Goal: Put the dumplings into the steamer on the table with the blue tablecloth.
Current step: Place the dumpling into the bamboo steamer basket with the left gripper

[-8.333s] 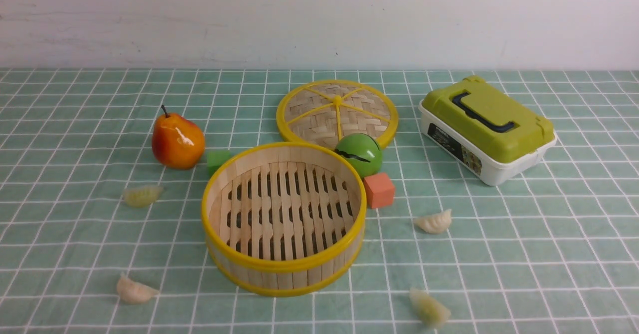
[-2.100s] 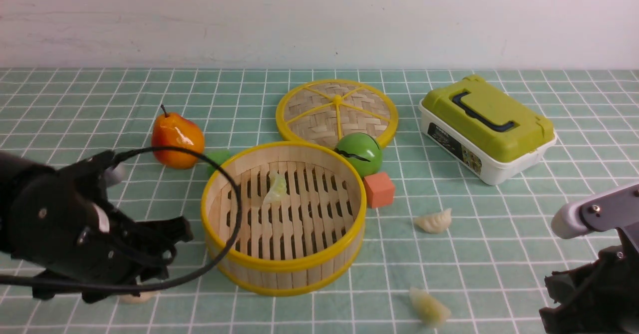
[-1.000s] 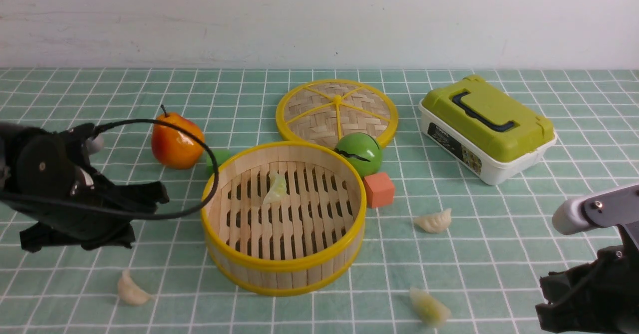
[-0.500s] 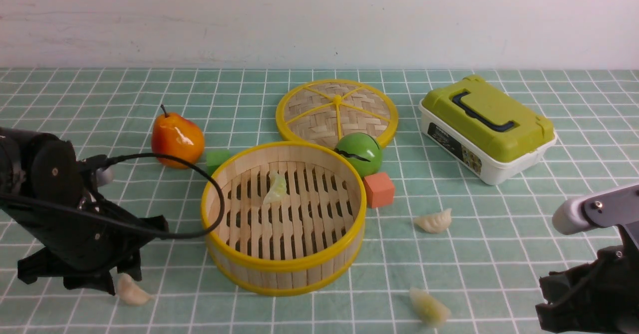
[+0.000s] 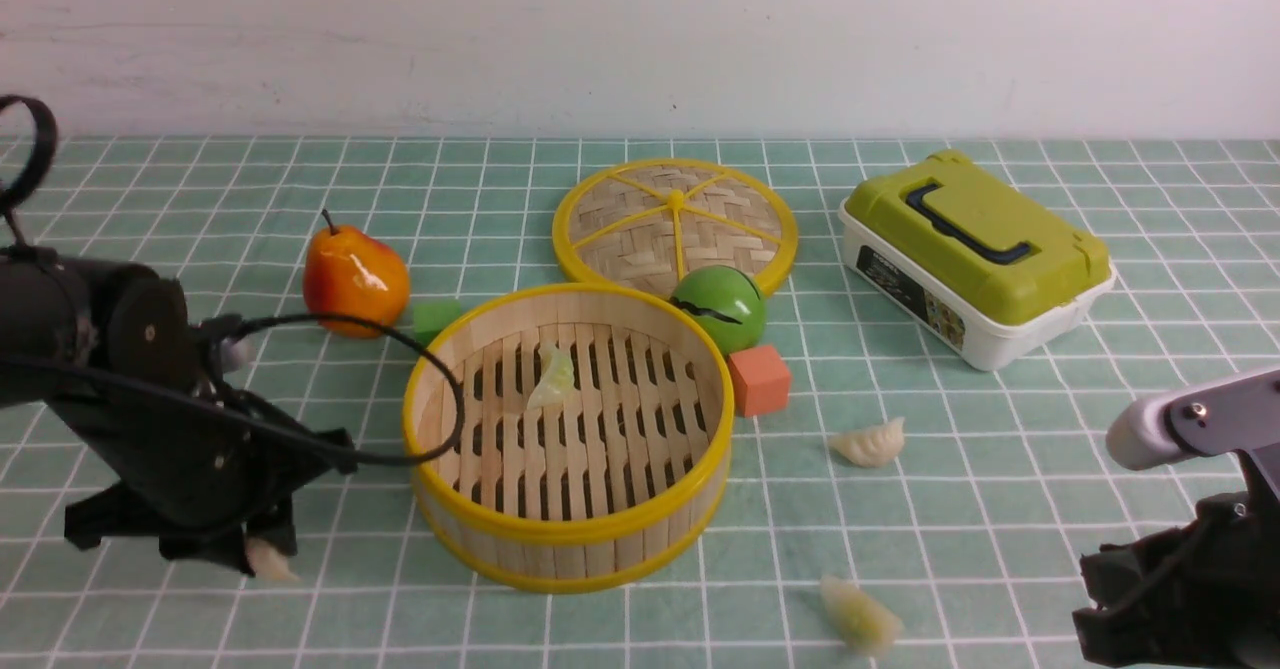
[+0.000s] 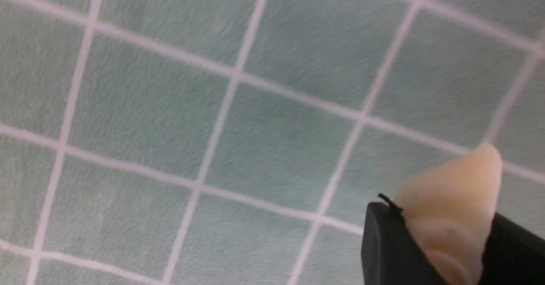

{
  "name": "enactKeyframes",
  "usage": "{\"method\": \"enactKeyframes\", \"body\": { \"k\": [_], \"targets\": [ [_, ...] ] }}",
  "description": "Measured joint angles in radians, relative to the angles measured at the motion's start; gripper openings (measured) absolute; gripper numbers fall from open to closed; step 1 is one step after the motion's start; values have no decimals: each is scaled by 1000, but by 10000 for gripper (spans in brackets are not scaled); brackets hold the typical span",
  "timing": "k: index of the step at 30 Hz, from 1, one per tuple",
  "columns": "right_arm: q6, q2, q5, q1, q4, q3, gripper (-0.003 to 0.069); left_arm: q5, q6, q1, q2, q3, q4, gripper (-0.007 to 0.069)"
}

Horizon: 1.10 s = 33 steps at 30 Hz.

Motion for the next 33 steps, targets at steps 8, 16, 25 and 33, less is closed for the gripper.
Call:
{"method": "enactKeyframes", "body": {
  "k": [8,16,25,33],
  "targets": [
    [0,17,0,0,2,0,101,74,302,-194,10,-340,-206,195],
    [0,62,0,0,27,0,111,177,284,-345,342,-707,-32,195],
    [0,62,-7,0,35,0,123,291,281,-362,596,-976,58,197],
    [0,87,103,0,91,-68,223,385,281,-362,600,-1062,60,317]
  ]
}}
